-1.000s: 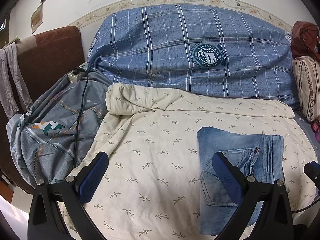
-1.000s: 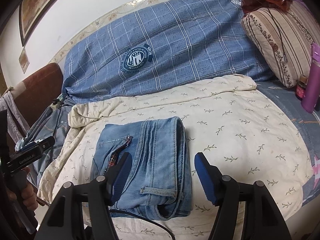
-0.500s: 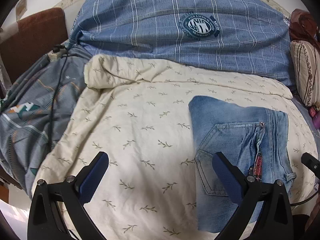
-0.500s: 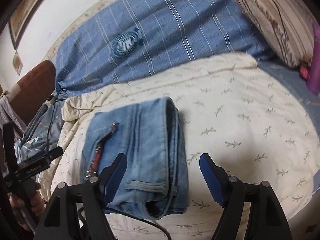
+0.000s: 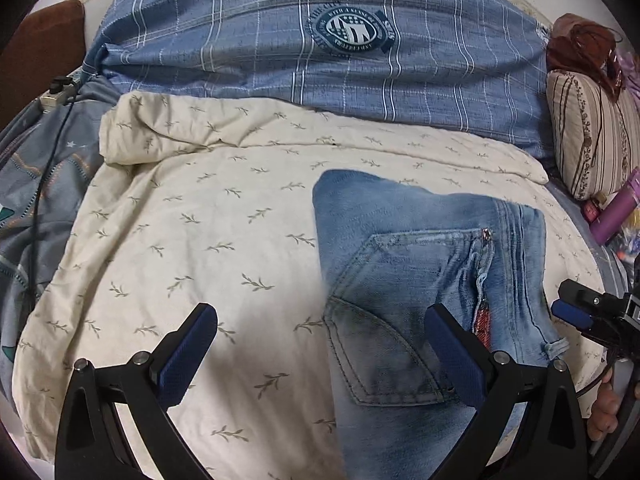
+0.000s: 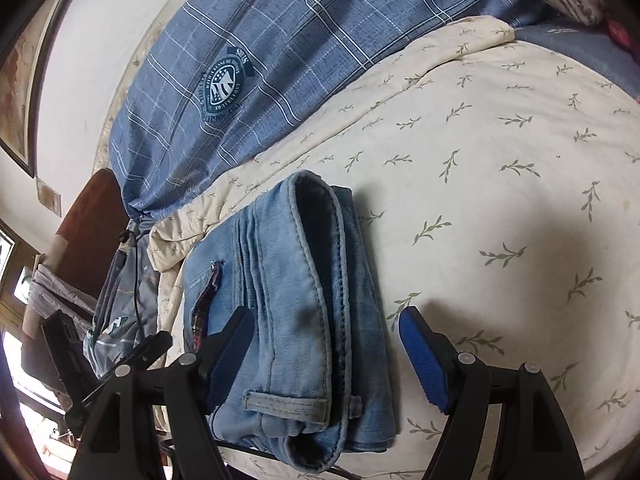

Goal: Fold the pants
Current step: 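Lower both open grippers down onto the edges of the folded jeans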

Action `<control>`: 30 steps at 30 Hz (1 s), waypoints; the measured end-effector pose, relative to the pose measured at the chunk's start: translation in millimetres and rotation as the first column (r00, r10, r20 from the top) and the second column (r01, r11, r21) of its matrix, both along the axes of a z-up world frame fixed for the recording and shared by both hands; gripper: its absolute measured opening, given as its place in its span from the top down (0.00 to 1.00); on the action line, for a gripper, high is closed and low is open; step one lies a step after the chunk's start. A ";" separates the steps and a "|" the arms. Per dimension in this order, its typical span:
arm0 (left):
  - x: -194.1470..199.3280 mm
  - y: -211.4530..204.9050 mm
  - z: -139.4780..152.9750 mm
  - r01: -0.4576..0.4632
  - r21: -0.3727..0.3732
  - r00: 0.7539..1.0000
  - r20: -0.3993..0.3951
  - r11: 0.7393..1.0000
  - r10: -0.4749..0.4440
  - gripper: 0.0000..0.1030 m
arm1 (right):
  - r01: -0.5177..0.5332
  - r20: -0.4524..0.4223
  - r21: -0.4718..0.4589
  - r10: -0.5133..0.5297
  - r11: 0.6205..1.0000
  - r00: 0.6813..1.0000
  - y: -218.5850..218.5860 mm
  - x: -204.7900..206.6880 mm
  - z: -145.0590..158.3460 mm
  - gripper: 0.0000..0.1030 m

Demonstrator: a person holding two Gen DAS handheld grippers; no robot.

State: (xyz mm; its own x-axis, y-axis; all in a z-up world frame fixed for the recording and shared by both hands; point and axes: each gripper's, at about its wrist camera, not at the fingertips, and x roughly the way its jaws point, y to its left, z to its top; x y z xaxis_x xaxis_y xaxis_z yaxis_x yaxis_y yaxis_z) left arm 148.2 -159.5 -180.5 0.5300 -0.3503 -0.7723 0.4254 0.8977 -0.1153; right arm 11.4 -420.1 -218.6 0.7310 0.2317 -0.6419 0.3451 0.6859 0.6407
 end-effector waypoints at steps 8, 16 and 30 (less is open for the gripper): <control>-1.6 -9.4 -1.9 0.004 0.032 1.000 0.018 0.999 -0.005 0.00 | -0.035 -0.019 -0.032 0.035 0.999 0.999 7.1 6.5 0.2 0.25; 0.5 -6.7 0.9 -0.007 0.029 1.000 0.030 1.000 0.006 0.00 | -0.055 -0.025 -0.062 0.053 0.997 0.998 14.1 11.1 1.5 0.25; 1.8 -9.4 1.9 -0.003 0.024 1.000 0.029 1.000 0.003 0.00 | -0.055 -0.033 -0.059 0.053 0.997 0.998 14.0 12.0 0.1 0.25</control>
State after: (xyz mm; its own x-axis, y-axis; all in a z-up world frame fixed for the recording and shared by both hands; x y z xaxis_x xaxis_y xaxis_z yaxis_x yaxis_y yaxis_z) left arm 150.0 -168.9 -178.6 0.5534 -0.3306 -0.7645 0.4255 0.9013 -0.0817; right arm 23.4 -406.2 -218.5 0.6976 0.2308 -0.6783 0.3256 0.7412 0.5871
